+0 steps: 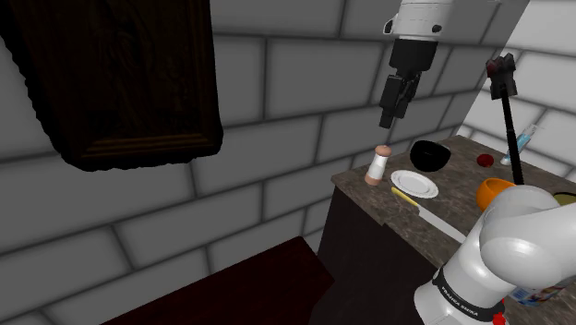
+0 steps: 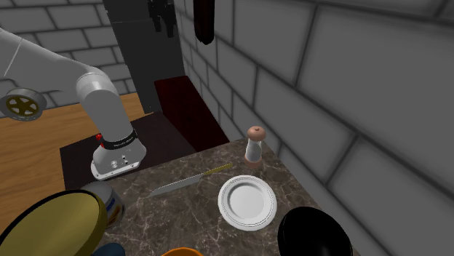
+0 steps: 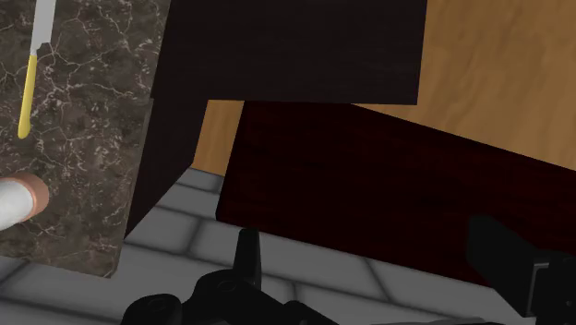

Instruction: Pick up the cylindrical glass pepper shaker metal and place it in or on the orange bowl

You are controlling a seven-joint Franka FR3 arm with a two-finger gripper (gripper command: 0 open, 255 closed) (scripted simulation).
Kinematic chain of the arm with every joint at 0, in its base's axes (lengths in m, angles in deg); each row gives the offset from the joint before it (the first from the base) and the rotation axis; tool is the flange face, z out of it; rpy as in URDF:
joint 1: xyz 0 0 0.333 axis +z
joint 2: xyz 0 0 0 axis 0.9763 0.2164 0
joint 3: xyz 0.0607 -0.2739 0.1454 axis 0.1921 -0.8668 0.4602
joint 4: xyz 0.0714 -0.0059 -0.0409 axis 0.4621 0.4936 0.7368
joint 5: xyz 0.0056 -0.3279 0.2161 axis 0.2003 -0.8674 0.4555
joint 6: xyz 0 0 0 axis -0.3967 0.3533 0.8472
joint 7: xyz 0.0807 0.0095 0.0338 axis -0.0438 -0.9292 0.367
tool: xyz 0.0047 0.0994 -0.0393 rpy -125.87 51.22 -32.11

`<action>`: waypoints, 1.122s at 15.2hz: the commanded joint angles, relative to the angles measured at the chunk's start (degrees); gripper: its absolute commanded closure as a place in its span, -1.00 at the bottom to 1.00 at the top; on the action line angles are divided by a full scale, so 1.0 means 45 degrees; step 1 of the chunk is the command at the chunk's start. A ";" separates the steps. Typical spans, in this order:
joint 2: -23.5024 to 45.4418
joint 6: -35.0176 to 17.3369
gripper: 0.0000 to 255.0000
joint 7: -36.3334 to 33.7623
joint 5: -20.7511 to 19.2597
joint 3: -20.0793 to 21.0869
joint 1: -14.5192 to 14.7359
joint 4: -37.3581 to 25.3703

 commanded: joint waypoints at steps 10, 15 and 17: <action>0.0118 -0.2732 -1.00 0.2070 -0.1840 -0.1695 -0.0805 0.2239; 0.0799 -0.4469 -1.00 0.3123 -0.2828 -0.2732 -0.1330 0.2964; 0.1204 -0.5202 -1.00 0.3529 -0.3196 -0.3162 -0.1536 0.3138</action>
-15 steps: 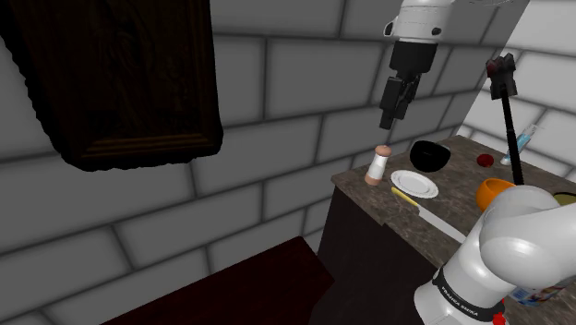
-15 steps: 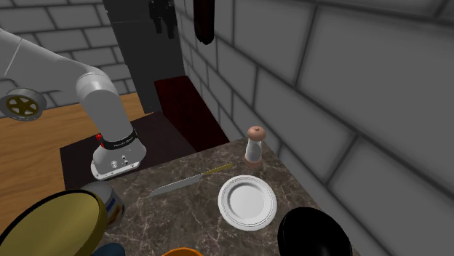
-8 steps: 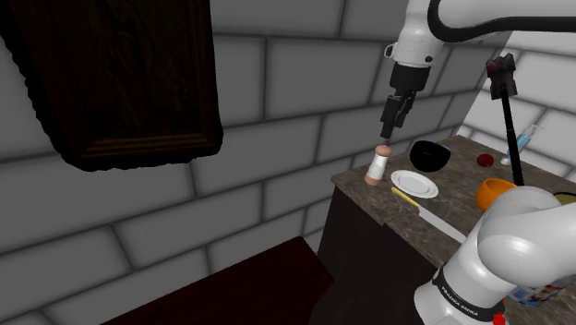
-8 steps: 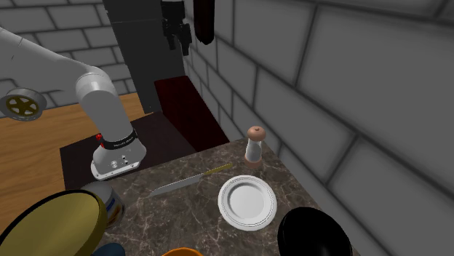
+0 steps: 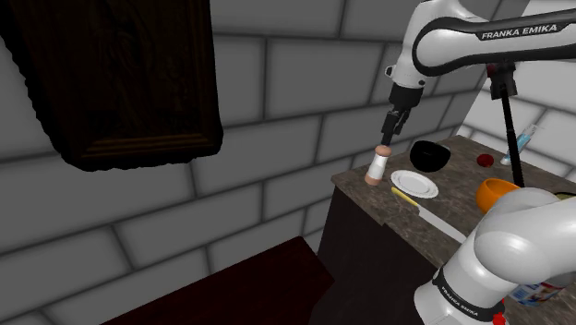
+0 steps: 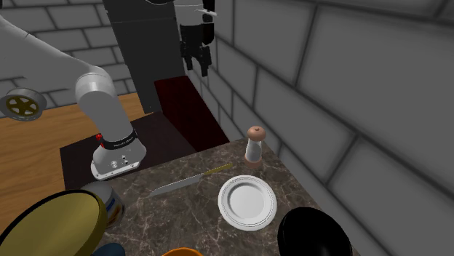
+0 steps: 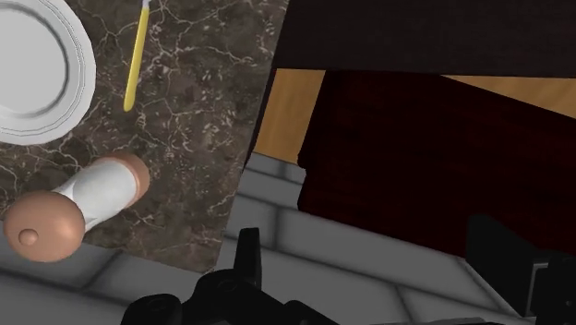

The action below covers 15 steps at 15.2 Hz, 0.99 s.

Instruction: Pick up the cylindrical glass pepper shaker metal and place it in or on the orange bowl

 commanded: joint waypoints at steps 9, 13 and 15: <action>0.2880 -0.3851 -1.00 0.2035 -0.1405 -0.2242 -0.0836 0.0064; 0.4449 -0.5324 -1.00 0.2931 -0.1493 -0.3140 -0.0983 -0.0422; 0.5303 -0.6027 -1.00 0.3443 -0.1372 -0.3577 -0.1018 -0.0763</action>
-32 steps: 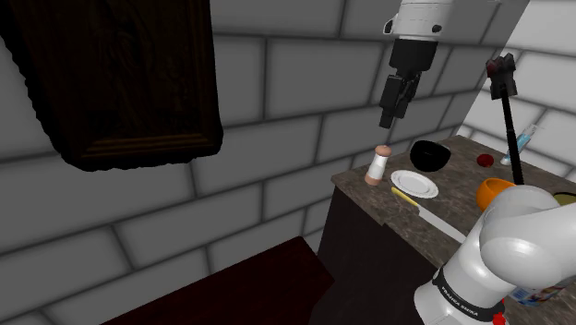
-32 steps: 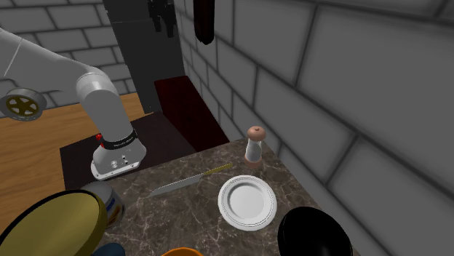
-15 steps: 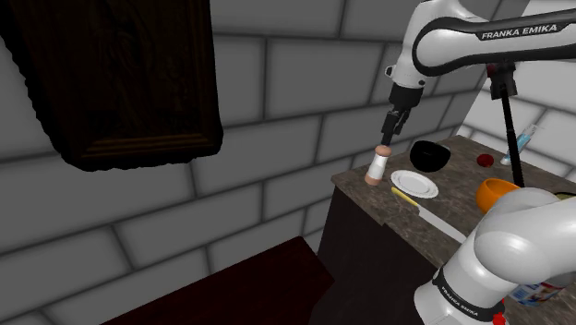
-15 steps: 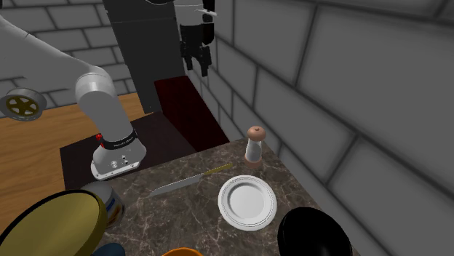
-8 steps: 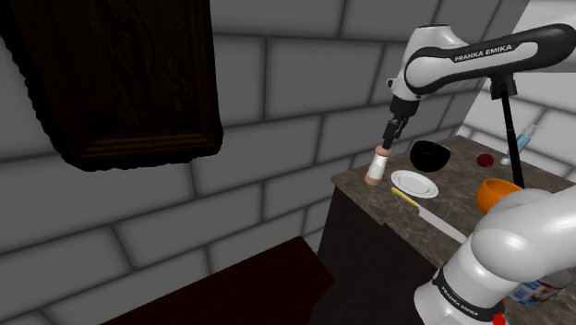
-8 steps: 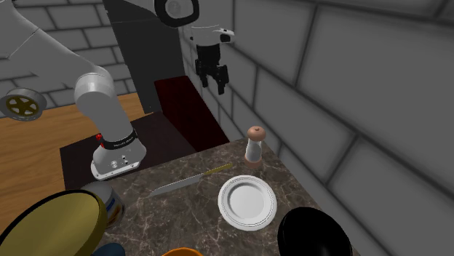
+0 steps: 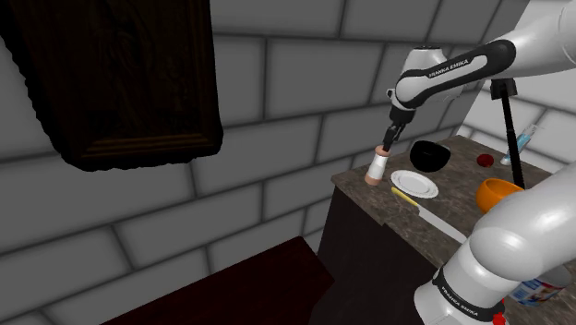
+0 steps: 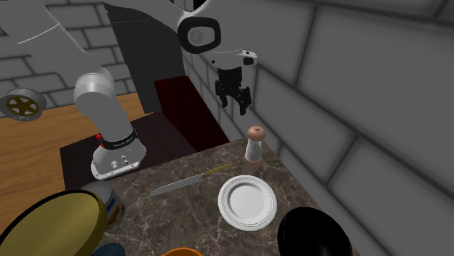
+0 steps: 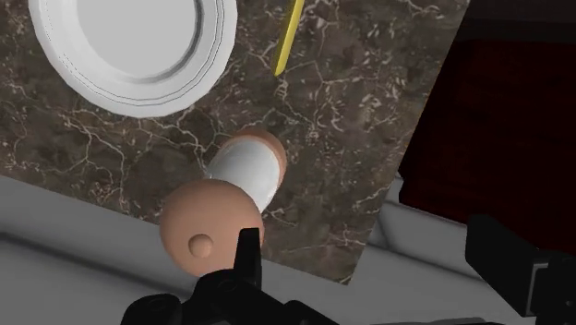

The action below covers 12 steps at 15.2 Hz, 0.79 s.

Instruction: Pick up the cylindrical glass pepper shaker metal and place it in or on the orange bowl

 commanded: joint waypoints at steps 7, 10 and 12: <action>0.3397 -0.2422 -1.00 0.2312 0.1393 -0.1363 -0.0133 -0.1528; 0.3872 -0.2949 -1.00 0.2527 0.1690 -0.1399 -0.0162 -0.1437; 0.4202 -0.3296 -1.00 0.2689 0.1916 -0.1414 -0.0183 -0.1390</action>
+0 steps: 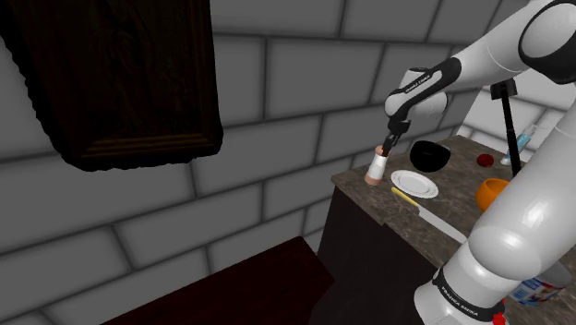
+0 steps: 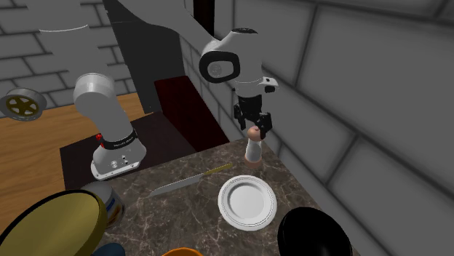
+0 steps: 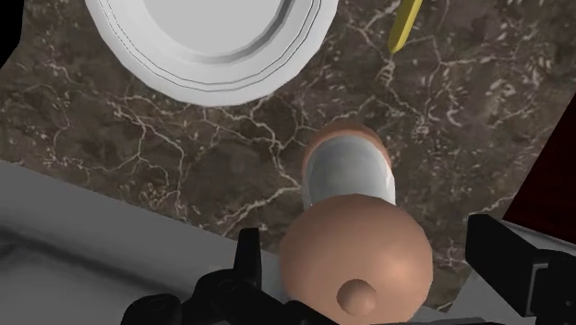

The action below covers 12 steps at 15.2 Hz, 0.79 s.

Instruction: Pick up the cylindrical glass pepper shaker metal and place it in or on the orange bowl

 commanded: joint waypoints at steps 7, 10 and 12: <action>0.0460 -0.0450 -1.00 0.0250 0.0331 -0.0010 -0.0042 0.0022; 0.0459 -0.0448 -1.00 0.0249 0.0330 -0.0010 -0.0041 0.0022; 0.0459 -0.0448 1.00 0.0249 0.0330 -0.0010 -0.0041 0.0022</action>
